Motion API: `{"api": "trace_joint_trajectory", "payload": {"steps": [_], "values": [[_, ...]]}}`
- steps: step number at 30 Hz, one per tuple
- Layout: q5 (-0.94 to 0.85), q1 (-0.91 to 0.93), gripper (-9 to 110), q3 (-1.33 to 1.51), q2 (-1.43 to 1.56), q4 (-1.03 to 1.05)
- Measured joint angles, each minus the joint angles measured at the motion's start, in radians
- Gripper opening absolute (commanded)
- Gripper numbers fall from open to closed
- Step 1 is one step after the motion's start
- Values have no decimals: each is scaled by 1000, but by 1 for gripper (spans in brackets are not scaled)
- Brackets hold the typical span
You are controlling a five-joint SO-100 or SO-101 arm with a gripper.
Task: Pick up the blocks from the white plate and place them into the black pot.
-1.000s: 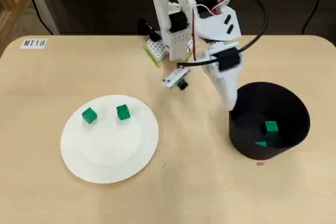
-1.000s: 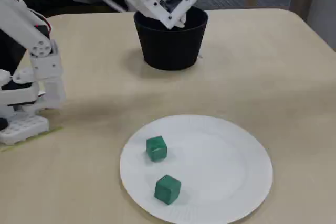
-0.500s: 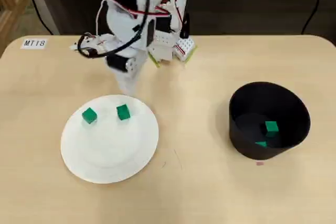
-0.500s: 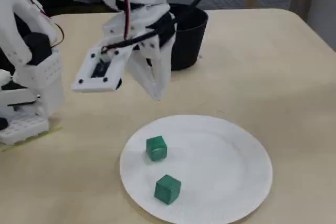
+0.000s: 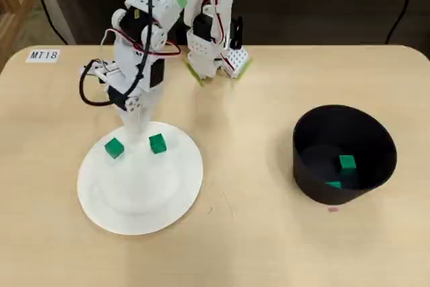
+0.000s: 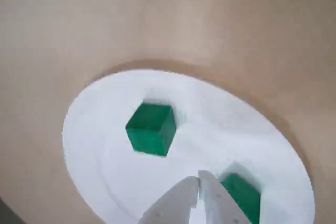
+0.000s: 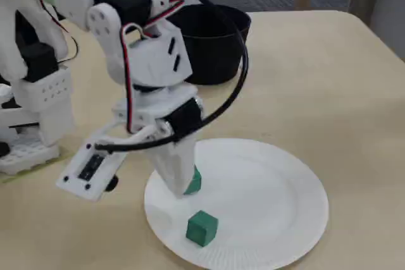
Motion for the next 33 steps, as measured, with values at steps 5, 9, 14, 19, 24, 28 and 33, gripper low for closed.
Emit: {"api": "trace_joint_trajectory", "payload": {"steps": [5,9,14,19,24,28,33], "values": [[-44,23,19,-46,-67,-3],[-83,11,30,-78,-67,-3],[-91,0,33,-86,-69,20],[-94,-18,34,-97,-140,20],[-107,-18,34,-144,-196,21],[-107,-8,33,-179,-218,34],[-97,2,31,-215,-247,74]]}}
